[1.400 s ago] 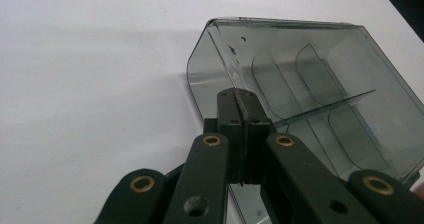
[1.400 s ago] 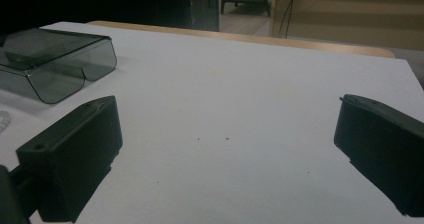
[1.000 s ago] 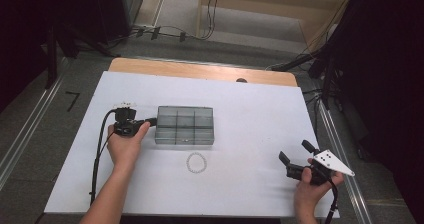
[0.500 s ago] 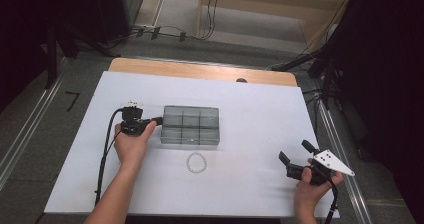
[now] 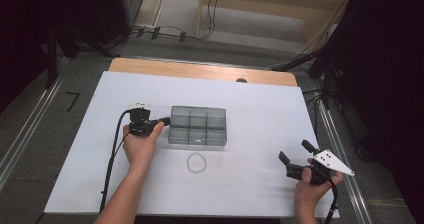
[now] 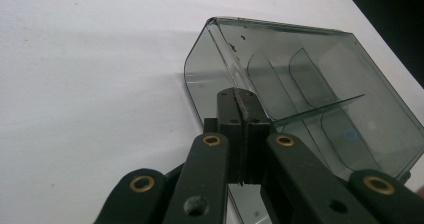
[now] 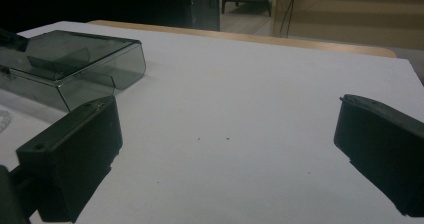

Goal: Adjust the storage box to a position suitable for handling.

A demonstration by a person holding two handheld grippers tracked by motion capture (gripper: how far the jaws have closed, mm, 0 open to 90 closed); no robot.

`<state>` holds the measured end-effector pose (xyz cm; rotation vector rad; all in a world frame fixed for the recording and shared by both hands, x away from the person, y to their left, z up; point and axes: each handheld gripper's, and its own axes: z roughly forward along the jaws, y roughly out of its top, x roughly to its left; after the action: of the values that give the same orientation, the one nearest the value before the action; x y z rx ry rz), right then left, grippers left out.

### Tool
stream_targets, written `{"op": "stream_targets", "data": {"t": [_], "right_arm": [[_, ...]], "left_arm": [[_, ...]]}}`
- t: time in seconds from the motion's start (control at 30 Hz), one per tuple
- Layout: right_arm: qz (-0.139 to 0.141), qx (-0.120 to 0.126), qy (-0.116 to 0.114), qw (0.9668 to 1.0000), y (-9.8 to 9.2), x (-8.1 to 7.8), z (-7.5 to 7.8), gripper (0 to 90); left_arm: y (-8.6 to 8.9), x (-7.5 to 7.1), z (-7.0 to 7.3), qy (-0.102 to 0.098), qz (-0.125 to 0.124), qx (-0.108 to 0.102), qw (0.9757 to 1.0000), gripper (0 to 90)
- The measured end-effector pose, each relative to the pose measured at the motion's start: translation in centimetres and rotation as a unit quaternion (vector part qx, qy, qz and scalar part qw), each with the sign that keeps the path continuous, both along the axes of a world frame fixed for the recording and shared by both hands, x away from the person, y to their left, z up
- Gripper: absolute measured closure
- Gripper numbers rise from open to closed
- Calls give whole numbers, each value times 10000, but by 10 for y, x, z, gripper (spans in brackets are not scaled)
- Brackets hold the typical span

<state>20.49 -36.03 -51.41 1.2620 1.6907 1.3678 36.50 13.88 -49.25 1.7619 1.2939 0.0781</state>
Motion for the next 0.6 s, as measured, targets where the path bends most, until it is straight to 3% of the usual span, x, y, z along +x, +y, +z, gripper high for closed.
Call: {"op": "stream_targets", "data": {"t": [0.6], "right_arm": [[8,-8,4,10000,0,1,0,0]], "left_arm": [[-15,-9,-2,-150,198,-148,9996,896]]}}
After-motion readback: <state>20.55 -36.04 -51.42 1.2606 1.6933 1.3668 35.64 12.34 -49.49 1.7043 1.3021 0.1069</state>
